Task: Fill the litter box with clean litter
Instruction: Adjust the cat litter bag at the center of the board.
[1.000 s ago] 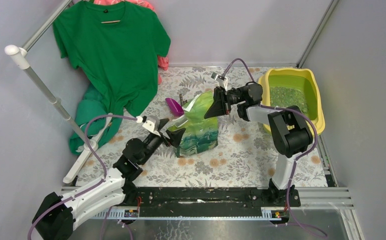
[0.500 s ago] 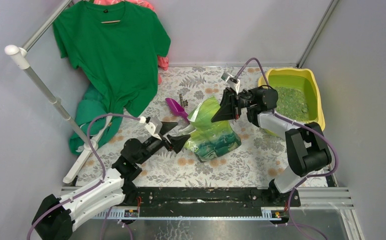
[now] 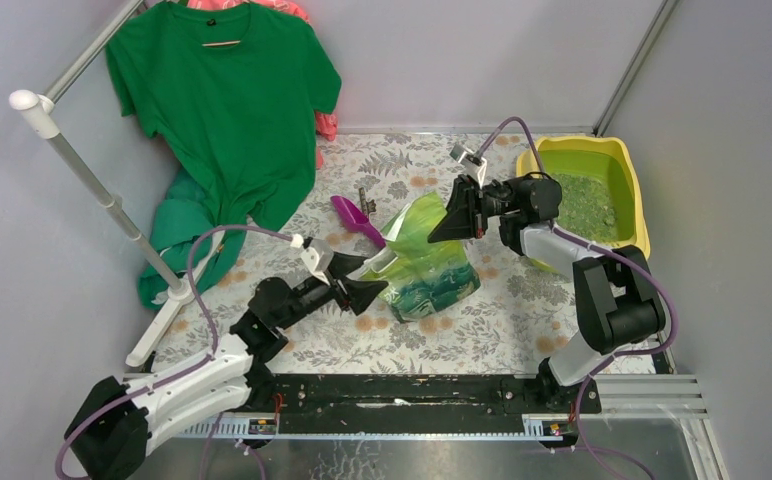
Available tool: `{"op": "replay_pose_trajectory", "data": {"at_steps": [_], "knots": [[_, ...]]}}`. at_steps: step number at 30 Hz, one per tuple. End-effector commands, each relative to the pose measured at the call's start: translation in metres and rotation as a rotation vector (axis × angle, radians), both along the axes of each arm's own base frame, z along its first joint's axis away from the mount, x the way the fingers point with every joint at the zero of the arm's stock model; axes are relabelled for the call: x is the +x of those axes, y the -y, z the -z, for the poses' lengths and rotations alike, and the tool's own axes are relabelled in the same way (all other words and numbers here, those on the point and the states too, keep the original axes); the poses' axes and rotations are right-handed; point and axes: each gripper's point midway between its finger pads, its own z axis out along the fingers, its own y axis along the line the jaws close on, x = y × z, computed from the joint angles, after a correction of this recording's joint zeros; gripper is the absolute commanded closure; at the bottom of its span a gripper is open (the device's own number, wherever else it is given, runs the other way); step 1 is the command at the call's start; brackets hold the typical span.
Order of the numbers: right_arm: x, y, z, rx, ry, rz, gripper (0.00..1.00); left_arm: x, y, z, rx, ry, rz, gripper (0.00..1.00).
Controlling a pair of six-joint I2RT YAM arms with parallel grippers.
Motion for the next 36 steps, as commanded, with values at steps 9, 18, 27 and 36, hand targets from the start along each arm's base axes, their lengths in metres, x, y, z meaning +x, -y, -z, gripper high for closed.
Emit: {"op": "replay_pose_trajectory", "data": {"at_steps": [9,18,27,36], "knots": [[0.018,0.005,-0.046,0.186,0.167,0.159,1.0,0.006,0.019,0.002,-0.014,0.053,-0.062,0.24],[0.025,0.016,-0.028,0.145,0.091,0.19,0.72,0.044,0.047,0.008,0.069,0.087,-0.099,0.75],[0.045,0.03,-0.031,0.096,-0.066,0.354,0.0,0.036,0.053,-0.025,0.12,0.129,-0.025,0.77],[0.083,0.034,0.001,-0.4,0.122,0.75,0.0,0.026,0.044,-0.018,0.128,0.121,-0.008,0.77]]}}
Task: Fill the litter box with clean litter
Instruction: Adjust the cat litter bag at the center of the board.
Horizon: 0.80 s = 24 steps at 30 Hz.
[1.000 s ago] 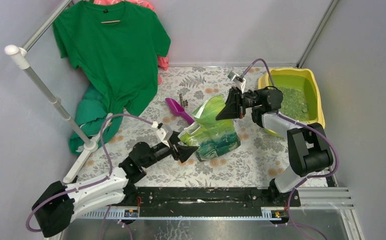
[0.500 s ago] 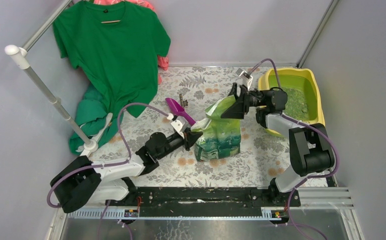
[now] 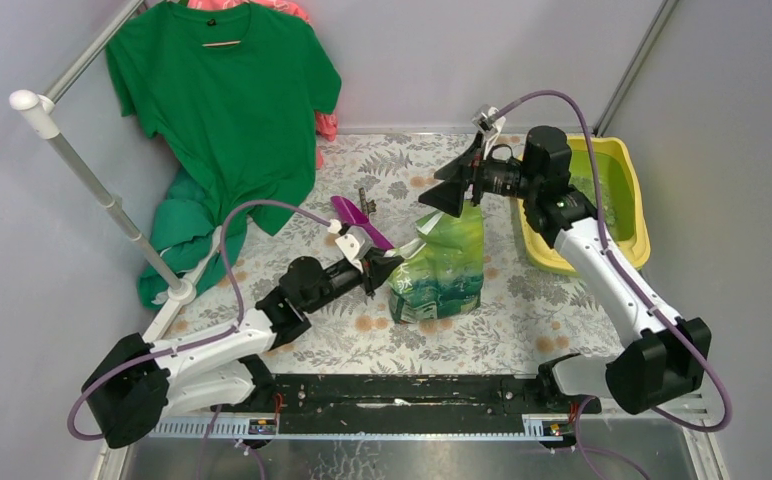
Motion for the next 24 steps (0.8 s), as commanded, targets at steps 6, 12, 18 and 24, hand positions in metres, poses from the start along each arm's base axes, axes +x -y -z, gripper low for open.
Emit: {"op": "replay_pose_trajectory", "data": {"at_steps": [6,12,18,24], "knots": [[0.012,0.039,0.041,-0.419,-0.181,0.28,0.0,-0.009,-0.011,-0.002,-0.026,0.032,0.012,0.77],[0.004,0.062,-0.017,-0.364,-0.243,0.525,0.0,-0.017,-0.015,-0.006,-0.056,0.026,0.024,0.77],[-0.068,0.047,-0.09,-0.076,-0.331,0.385,0.0,-0.025,-0.017,-0.01,-0.089,0.021,0.049,0.77],[-0.116,0.04,-0.105,0.226,-0.626,0.325,0.0,-0.03,-0.018,-0.006,-0.102,0.007,0.064,0.77]]}}
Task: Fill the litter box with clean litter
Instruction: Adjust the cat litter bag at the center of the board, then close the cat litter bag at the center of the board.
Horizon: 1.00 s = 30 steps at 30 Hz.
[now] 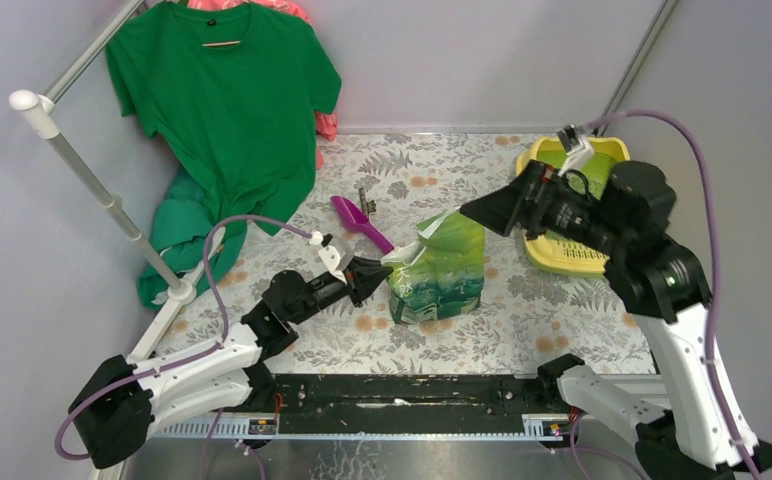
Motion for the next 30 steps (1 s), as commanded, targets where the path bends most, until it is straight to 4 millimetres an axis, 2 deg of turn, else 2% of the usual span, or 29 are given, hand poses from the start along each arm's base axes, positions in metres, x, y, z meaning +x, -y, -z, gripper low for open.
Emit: {"op": "replay_pose_trajectory", "data": {"at_steps": [1,3,5,7,11,15,22,30], "knots": [[-0.023,-0.01,-0.01,0.232,-0.286,0.019,0.0,-0.007,-0.001,-0.006,-0.055,0.012,0.025,0.77],[-0.023,-0.009,-0.001,0.235,-0.393,0.062,0.0,-0.007,-0.003,-0.004,-0.066,0.008,0.019,0.76],[-0.019,-0.007,0.009,0.228,-0.49,0.117,0.1,-0.007,-0.003,-0.002,-0.07,0.003,0.012,0.76],[-0.011,-0.003,0.02,0.202,-0.569,0.197,0.12,-0.006,-0.003,-0.002,-0.073,-0.001,0.01,0.76],[0.002,-0.013,0.036,0.153,-0.687,0.25,0.16,-0.004,-0.001,-0.003,-0.074,-0.002,0.005,0.76],[0.015,-0.014,0.052,0.059,-0.79,0.359,0.1,-0.002,-0.001,-0.002,-0.068,-0.001,-0.003,0.76],[0.027,-0.029,0.084,-0.099,-0.951,0.45,0.11,-0.003,-0.002,-0.004,-0.086,0.006,-0.005,0.76],[0.04,-0.022,0.125,-0.281,-1.022,0.539,0.1,-0.005,-0.011,-0.004,-0.089,0.025,-0.03,0.76]]}}
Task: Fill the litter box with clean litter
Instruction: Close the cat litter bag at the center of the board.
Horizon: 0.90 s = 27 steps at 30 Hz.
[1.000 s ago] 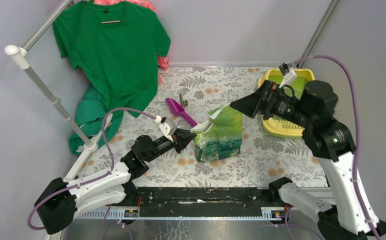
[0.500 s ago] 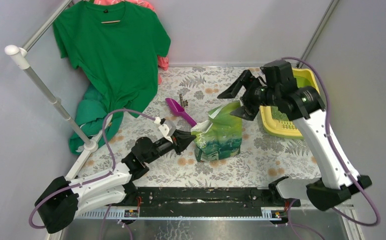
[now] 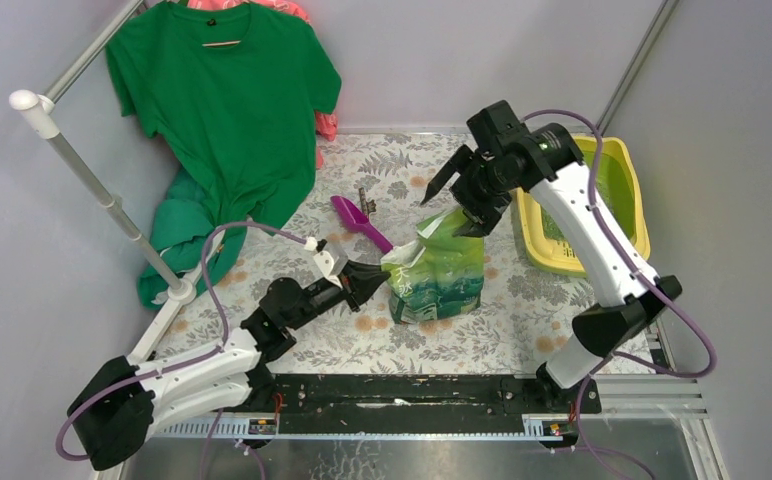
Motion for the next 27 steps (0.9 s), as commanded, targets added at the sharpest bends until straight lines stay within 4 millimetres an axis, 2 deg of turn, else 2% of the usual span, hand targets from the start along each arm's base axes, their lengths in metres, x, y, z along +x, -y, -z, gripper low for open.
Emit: {"op": "replay_pose_trajectory", "data": {"at_steps": [1,3,6,8,10,13,19,21,23,25,27], "knots": [[-0.003,0.017,0.016,-0.126,-0.055,0.028,0.1,-0.002,-0.006,-0.016,-0.05,0.056,-0.023,0.76],[-0.002,0.019,0.022,-0.158,-0.069,0.017,0.11,-0.002,-0.009,-0.016,-0.053,0.062,-0.03,0.76],[-0.004,0.021,0.027,-0.179,-0.082,0.004,0.23,-0.004,-0.013,-0.015,-0.052,0.065,-0.041,0.76],[-0.008,0.021,0.029,-0.179,-0.085,-0.004,0.29,-0.004,-0.015,-0.016,-0.055,0.069,-0.047,0.76],[-0.017,0.027,0.033,-0.21,-0.101,-0.021,0.3,-0.004,-0.014,-0.016,-0.055,0.071,-0.041,0.75],[-0.031,0.035,0.039,-0.222,-0.123,-0.034,0.48,-0.004,-0.013,-0.014,-0.05,0.068,-0.039,0.76],[-0.049,0.043,0.037,-0.203,-0.119,-0.043,0.66,-0.005,-0.011,-0.015,-0.056,0.062,-0.028,0.76],[-0.054,0.044,0.036,-0.183,-0.114,-0.045,0.79,-0.006,-0.011,-0.015,-0.054,0.058,-0.025,0.76],[-0.061,0.047,0.033,-0.17,-0.097,-0.045,0.8,-0.006,-0.011,-0.015,-0.057,0.053,-0.023,0.75],[-0.065,0.048,0.03,-0.157,-0.08,-0.058,0.74,-0.008,-0.011,-0.016,-0.061,0.048,-0.015,0.75],[-0.071,0.049,0.028,-0.141,-0.078,-0.071,0.77,-0.01,-0.011,-0.014,-0.064,0.04,-0.007,0.75]]}}
